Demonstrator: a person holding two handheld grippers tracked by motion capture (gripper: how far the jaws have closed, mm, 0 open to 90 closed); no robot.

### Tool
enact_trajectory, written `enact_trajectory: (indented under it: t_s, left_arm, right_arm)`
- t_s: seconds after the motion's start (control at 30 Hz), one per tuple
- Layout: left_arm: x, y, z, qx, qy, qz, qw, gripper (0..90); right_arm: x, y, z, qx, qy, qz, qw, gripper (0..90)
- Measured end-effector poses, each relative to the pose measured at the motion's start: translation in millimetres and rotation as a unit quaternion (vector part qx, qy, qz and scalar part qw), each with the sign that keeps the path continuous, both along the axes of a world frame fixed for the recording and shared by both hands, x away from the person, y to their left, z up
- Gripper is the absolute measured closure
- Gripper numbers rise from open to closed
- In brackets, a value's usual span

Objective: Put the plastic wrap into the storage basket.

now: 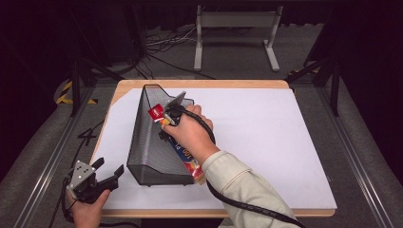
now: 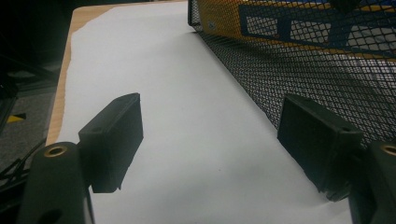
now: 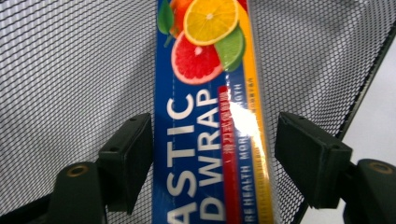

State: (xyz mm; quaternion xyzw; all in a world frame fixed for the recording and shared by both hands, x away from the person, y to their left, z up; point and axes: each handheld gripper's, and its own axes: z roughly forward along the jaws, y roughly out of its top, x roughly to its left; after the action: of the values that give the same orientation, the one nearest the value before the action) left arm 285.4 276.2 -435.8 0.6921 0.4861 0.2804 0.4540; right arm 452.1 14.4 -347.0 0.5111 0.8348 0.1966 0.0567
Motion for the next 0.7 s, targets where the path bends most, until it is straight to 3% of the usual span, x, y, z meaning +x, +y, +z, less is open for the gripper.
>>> enact_trajectory:
  t_s: [0.1,0.5,0.6,0.7]
  left_arm:
    - [-0.3,0.8,0.0,-0.001,0.000,0.001,1.0000,23.3]
    - [1.1,0.8,-0.6,-0.003,0.001,0.001,1.0000,23.3]
    - [1.3,1.3,-0.6,-0.005,0.000,0.002,1.0000,23.3]
    - [1.1,1.3,-0.7,-0.003,0.000,0.002,1.0000,23.4]
  right_arm:
    - [-1.7,-0.2,3.2,0.013,-0.008,0.009,0.9998,22.8]
    - [-8.6,-9.2,17.7,0.044,-0.042,0.032,0.9976,20.0]
    - [-12.7,-15.9,25.0,0.065,-0.064,0.044,0.9948,20.0]
    - [-15.6,-21.7,30.0,0.079,-0.072,0.052,0.9929,20.0]
